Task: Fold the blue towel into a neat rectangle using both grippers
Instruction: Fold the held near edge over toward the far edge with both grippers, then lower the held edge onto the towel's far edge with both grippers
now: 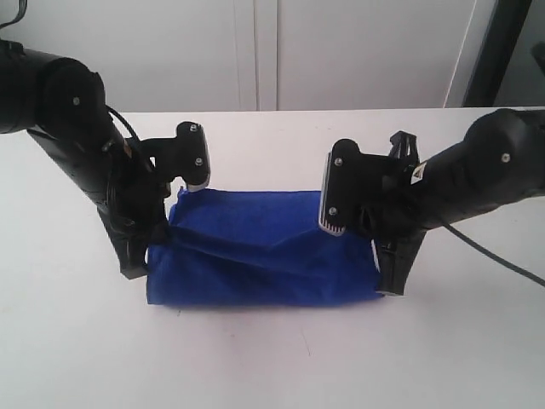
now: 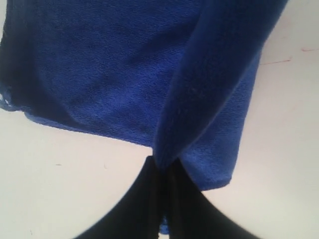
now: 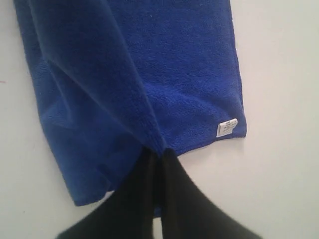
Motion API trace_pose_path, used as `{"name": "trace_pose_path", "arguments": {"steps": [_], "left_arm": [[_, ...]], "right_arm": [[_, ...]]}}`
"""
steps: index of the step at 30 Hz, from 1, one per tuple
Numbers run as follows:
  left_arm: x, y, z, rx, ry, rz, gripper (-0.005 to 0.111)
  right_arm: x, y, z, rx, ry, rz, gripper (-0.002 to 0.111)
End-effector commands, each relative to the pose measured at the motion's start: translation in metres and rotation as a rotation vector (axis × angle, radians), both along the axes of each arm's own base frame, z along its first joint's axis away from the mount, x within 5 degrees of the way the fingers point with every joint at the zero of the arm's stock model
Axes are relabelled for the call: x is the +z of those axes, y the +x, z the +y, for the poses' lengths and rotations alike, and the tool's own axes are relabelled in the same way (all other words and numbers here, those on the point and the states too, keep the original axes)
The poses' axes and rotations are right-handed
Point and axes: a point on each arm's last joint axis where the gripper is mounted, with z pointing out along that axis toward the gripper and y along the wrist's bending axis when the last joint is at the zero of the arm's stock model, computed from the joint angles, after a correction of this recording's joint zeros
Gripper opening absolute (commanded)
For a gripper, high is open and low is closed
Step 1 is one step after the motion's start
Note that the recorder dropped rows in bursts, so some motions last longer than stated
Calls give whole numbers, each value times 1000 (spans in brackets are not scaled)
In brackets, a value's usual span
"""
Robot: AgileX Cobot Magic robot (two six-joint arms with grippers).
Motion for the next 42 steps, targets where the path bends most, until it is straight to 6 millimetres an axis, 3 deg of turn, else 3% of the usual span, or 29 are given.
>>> {"name": "trace_pose_path", "arguments": {"steps": [1,5,13,23,31,42], "left_arm": [[-6,10,2,32,-13,-9,0],[-9,21,3,51,-14,-9,0],[6,34,-4,50,-51,-74,0],[-1,56,-16,49,-56,-91,0],[-6,73,-19,27,-22,-143,0],[-18,98,-5,90,-62,-222,0]], "right_arm": [[-5,19,-4,-83,37,-17,0],[-4,29,-4,-104,45,-25,0],[6,44,-5,-134,71,-58,0],[14,63,0,-147,95,-110,0],[8,81,-1,-168,93,-108,0],[-8,102,-6,-204,94,-133,0]]}}
